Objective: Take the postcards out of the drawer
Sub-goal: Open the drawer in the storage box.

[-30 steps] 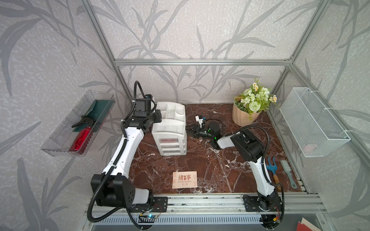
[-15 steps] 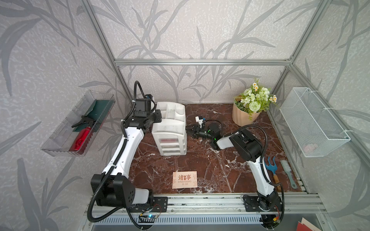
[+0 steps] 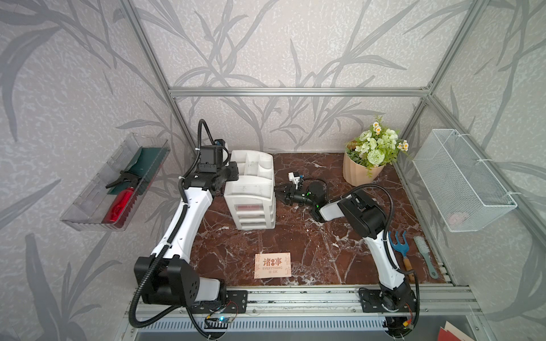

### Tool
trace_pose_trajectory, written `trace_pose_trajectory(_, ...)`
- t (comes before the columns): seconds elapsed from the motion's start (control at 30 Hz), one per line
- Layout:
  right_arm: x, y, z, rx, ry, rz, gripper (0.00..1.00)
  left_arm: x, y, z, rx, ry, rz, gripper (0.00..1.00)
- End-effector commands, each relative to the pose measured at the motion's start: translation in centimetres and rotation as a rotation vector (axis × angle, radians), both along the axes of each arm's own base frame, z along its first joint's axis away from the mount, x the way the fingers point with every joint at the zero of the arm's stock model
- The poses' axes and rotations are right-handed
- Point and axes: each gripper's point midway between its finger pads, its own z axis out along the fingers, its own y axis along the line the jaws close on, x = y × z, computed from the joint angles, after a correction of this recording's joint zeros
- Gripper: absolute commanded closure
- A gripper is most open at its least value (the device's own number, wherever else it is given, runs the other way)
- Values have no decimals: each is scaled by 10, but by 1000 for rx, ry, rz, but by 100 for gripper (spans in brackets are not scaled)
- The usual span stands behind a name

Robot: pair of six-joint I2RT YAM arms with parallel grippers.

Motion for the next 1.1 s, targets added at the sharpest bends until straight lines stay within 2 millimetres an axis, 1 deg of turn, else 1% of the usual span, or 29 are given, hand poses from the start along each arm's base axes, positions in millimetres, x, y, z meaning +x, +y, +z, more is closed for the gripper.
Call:
trace_pose_trajectory(0.0,-13,-2,51,93,-143,35,49,-15,-17,-44,-7,165,-67,100)
trace_pose_trajectory(0.57,-14,-10,82,124,-186,44,49,-14,-16,-49,22,183,-65,100)
trace_pose_trajectory(0.87,-14,-14,86,124,-192,46,48,-14,-14,-50,34,188,-56,100)
trace_pose_trajectory(1.07,-16,-17,92,127,-202,58,49,-14,-14,-51,43,192,-53,100)
